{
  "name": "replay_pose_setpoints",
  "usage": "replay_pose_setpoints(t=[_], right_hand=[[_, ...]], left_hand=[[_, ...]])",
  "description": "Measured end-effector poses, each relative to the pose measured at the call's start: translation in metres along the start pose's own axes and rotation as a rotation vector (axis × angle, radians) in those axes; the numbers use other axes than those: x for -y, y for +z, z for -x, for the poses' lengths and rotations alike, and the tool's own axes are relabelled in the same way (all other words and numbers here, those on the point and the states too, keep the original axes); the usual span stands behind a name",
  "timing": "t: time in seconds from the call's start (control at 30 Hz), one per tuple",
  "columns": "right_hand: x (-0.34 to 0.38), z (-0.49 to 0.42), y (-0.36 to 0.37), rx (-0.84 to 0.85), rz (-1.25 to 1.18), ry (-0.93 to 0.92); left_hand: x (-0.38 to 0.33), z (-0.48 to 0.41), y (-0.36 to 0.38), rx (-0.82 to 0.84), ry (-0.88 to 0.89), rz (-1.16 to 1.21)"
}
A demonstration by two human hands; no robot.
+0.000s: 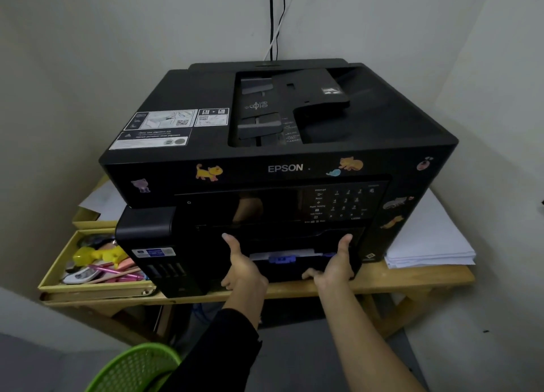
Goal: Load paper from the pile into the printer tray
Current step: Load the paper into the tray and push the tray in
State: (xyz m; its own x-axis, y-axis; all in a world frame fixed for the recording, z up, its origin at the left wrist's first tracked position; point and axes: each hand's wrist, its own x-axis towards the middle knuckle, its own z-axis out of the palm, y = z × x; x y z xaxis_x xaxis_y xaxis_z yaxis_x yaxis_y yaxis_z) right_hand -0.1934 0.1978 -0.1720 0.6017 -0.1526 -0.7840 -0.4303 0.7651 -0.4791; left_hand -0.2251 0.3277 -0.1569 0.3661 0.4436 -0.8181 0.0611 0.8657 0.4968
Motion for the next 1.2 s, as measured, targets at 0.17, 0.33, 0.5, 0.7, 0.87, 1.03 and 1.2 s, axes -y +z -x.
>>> replay_pose_setpoints(t=[0.17,0.33,0.5,0.7,0.87,1.03,1.2], right_hand=[[-0.001,-0.006,0.001,0.019,0.034,-0.032],[-0.002,-0.012,-0.001,0.102,0.037,-0.065],[-0.002,-0.012,-0.005,0.150,0.011,-0.079],[-0.001,-0.004,-0.004,0.180,0.045,-0.083],[0.006,-0.008,0.001,0.176,0.088,-0.028],[0.011,-0.010,0.007,0.207,0.121,-0.003],[0.017,-0.019,0.011,0.265,0.037,-0.033]], left_hand=[[0.005,-0.001,0.003,-0.006,0.039,0.057],[0.010,-0.008,0.002,0.068,0.062,0.030],[0.010,-0.005,0.002,0.094,0.077,0.084],[0.003,0.001,-0.008,0.128,0.112,0.027],[-0.006,0.005,-0.014,0.164,0.126,-0.028],[-0.010,0.010,-0.004,0.133,0.069,-0.007],[-0.013,-0.003,-0.002,0.150,0.125,-0.019]])
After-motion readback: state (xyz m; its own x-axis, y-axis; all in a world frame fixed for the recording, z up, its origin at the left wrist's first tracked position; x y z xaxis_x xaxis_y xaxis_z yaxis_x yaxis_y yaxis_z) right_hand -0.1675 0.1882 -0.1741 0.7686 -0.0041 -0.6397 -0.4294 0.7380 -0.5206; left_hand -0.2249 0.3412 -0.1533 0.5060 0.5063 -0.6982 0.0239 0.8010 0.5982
